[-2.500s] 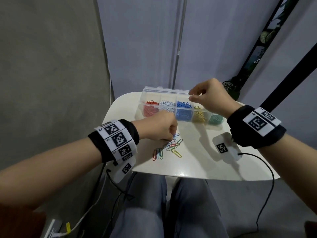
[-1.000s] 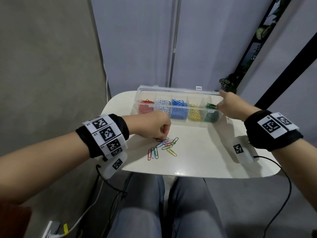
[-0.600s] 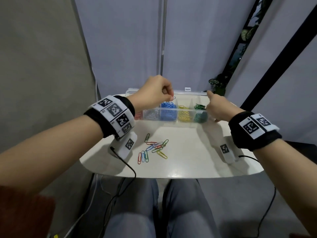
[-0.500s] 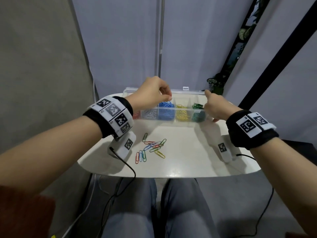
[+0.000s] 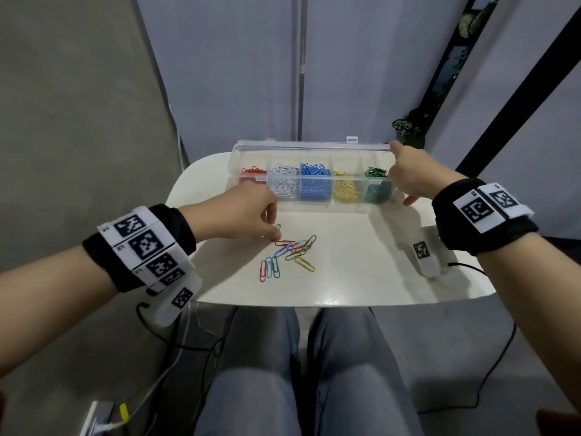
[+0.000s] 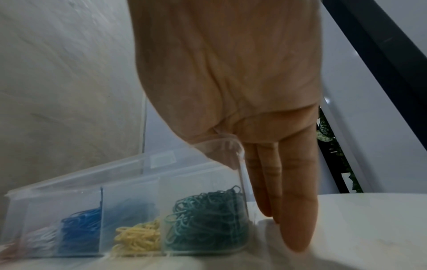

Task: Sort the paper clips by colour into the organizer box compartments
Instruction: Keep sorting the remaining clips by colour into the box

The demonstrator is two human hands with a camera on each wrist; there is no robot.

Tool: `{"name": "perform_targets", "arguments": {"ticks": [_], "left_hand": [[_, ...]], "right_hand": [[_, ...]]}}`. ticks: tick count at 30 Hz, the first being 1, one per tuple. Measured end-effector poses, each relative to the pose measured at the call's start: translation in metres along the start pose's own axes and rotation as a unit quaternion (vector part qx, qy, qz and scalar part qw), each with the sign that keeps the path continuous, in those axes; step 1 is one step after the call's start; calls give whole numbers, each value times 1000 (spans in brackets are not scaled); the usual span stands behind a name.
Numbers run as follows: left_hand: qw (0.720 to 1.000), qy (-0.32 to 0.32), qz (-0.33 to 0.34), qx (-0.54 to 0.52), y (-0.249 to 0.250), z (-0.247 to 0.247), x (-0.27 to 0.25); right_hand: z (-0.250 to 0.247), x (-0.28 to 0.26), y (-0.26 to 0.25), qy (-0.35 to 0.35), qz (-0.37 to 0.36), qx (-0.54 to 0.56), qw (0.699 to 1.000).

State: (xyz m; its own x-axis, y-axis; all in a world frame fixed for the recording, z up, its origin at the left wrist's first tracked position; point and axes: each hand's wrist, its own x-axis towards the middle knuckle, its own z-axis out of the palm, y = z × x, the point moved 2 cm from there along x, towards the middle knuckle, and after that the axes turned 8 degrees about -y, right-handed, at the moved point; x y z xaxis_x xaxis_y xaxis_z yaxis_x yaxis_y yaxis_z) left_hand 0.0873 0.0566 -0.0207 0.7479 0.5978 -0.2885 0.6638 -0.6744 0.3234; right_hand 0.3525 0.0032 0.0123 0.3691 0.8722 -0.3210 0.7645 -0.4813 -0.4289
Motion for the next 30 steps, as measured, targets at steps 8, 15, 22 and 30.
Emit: {"name": "perform_targets", "arguments": {"ticks": [8, 15, 22, 30], "left_hand": [[998, -28, 49, 16, 9, 4, 8], [979, -68, 176, -75, 31, -4, 15], [969, -111, 221, 10, 41, 1, 31], [977, -112, 176, 40, 32, -1, 38]], "right_hand": [[1, 2, 0, -2, 7, -4, 1000], [1, 2, 1, -1, 5, -2, 1000], [1, 1, 0, 0, 5, -1, 1000], [-2, 4, 4, -8, -2, -2, 1000]]}}
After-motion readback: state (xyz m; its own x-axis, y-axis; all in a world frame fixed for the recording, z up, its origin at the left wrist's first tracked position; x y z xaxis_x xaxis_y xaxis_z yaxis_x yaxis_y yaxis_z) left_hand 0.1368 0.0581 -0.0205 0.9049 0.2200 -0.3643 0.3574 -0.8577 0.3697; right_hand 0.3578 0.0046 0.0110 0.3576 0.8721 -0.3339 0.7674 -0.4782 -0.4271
